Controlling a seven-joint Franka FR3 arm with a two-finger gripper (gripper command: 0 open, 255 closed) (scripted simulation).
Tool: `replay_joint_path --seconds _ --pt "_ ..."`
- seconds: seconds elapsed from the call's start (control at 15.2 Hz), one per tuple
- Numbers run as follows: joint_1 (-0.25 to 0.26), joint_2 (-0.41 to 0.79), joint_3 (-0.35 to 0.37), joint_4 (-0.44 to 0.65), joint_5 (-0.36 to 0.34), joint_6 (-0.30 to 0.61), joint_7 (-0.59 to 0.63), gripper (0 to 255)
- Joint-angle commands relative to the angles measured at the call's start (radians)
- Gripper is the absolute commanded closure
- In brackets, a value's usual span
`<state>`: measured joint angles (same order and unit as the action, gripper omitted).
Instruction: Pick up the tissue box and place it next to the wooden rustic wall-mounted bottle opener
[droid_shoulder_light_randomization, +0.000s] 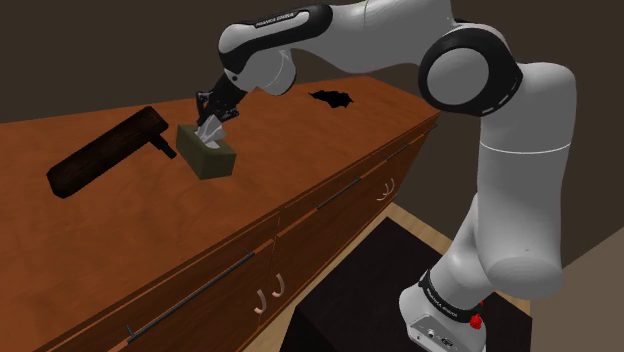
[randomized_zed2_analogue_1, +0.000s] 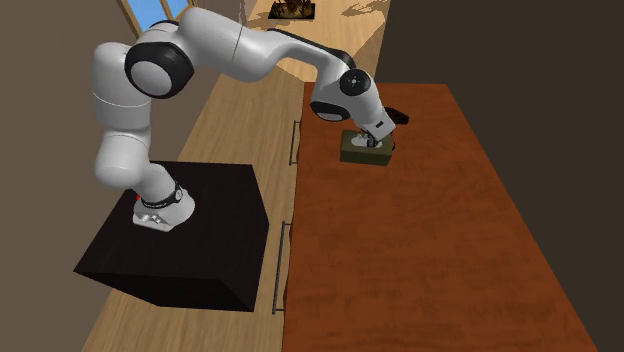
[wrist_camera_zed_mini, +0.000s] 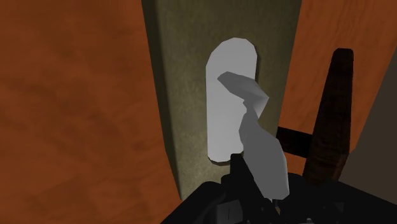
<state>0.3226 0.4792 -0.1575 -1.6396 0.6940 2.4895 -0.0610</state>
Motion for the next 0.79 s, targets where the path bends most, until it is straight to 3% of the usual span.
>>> replay_joint_path --seconds 0.0,0.59,0.66,0.73 --pt "-0.006 0.021 0.007 0.005 0.013 0.014 -0.015 255" --pt "-0.008 0.028 0.011 0.001 0.021 0.024 -0.024 255" --pt "-0.008 0.027 0.011 -0.001 0.021 0.024 -0.026 0" --pt "-0.008 0.026 0.011 -0.002 0.022 0.025 -0.027 0"
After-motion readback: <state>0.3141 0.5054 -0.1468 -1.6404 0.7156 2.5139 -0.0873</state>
